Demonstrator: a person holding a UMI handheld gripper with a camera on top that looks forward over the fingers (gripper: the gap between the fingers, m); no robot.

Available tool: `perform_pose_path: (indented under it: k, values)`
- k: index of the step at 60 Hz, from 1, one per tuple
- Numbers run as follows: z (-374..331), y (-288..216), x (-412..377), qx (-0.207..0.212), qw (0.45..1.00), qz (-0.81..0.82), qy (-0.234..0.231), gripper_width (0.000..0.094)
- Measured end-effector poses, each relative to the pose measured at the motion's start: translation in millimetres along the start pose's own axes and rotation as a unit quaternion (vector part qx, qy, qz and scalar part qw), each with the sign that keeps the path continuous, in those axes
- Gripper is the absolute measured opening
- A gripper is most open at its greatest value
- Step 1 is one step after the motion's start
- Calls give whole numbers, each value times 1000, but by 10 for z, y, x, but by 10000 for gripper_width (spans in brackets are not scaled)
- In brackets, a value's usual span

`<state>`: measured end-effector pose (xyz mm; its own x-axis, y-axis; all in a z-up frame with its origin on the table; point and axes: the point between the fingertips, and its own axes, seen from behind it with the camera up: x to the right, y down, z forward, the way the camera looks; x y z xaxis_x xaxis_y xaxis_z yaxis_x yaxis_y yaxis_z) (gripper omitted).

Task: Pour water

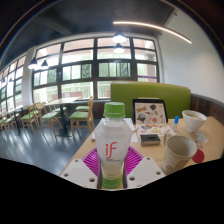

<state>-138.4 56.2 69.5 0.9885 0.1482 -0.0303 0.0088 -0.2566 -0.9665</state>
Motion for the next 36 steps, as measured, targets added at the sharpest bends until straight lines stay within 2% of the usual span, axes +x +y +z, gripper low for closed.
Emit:
perform_pose_path:
  k: [7,12,18,24,29,36]
  values:
    - [-112,-377,75,21,987,153,-50,278]
    - [-105,-634,285,45,940,322,-100,276]
    - [-273,-859,350,34,824,543,-155,275]
    - [-186,-867,499,17,695,688,-209,276]
    - [-275,-972,635,28,604,764,-225,275]
    - [-364,-986,789,37,521,823,-225,276]
